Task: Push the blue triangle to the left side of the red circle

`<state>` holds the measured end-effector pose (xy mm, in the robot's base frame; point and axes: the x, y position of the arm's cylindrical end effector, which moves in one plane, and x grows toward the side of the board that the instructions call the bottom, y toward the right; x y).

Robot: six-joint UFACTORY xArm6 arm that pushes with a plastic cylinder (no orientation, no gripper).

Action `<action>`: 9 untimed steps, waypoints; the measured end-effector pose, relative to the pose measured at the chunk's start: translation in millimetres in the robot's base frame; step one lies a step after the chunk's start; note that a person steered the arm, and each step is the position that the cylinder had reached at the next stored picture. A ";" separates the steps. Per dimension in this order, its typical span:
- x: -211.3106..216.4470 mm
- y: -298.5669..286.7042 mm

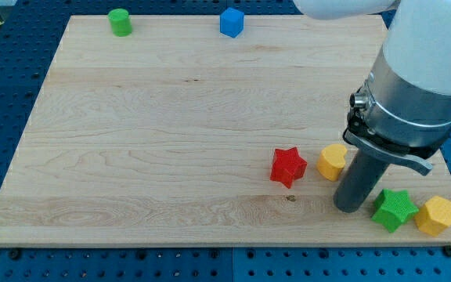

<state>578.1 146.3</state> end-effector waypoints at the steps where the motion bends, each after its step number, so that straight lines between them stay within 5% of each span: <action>1: -0.3 4.4; 9: -56.4 17.9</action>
